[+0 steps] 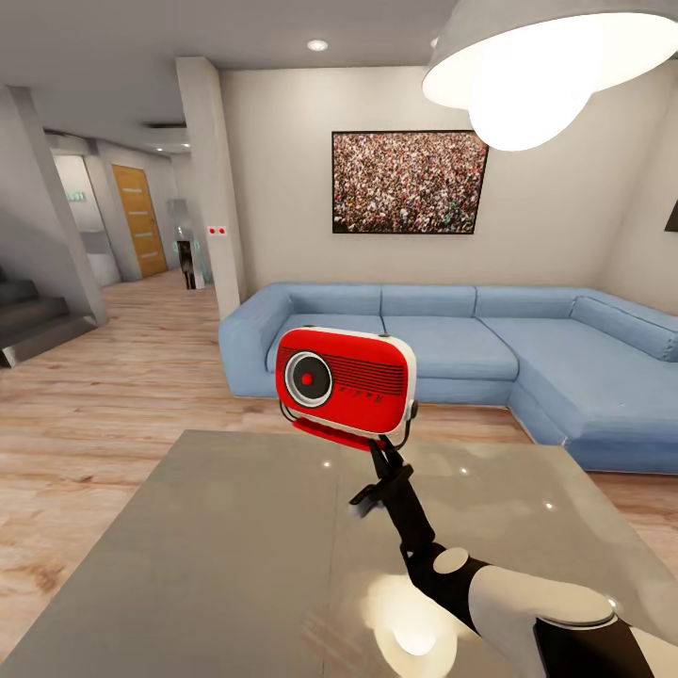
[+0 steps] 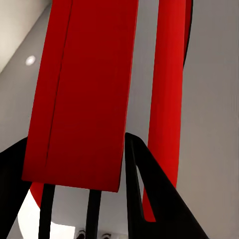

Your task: Turn on the radio receiver that's on the table in the living room.

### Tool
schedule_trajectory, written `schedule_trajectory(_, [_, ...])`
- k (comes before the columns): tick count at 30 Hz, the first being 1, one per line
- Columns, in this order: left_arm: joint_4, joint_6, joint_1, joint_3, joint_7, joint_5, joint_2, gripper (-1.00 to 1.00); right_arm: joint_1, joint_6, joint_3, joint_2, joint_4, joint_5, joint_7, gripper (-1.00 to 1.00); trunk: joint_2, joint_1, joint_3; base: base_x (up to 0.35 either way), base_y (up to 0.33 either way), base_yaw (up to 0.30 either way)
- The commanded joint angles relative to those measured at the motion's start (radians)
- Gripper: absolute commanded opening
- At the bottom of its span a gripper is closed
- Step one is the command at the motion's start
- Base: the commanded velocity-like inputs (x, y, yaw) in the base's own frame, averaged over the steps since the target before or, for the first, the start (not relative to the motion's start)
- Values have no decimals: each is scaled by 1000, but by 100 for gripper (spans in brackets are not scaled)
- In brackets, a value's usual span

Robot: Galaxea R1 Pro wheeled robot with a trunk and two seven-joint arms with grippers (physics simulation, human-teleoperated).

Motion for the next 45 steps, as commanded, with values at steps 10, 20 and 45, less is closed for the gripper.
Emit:
schedule_trajectory(10, [-226,65,0,-6,-3,-48,-10,-100,0,0,-2,-1,1,2,-13,-100,0,0,0,0,0,0])
schedule_trajectory(20, [-625,245,-1,-17,-13,-61,-85,-100,0,0,-2,-17,1,2,-13,-100,0,0,0,0,0,0])
schedule_trajectory(45, [-859,967,-430,-194,-302,92,-166,-100,0,5,-2,-24,1,1,-10,-100,0,0,0,0,0,0])
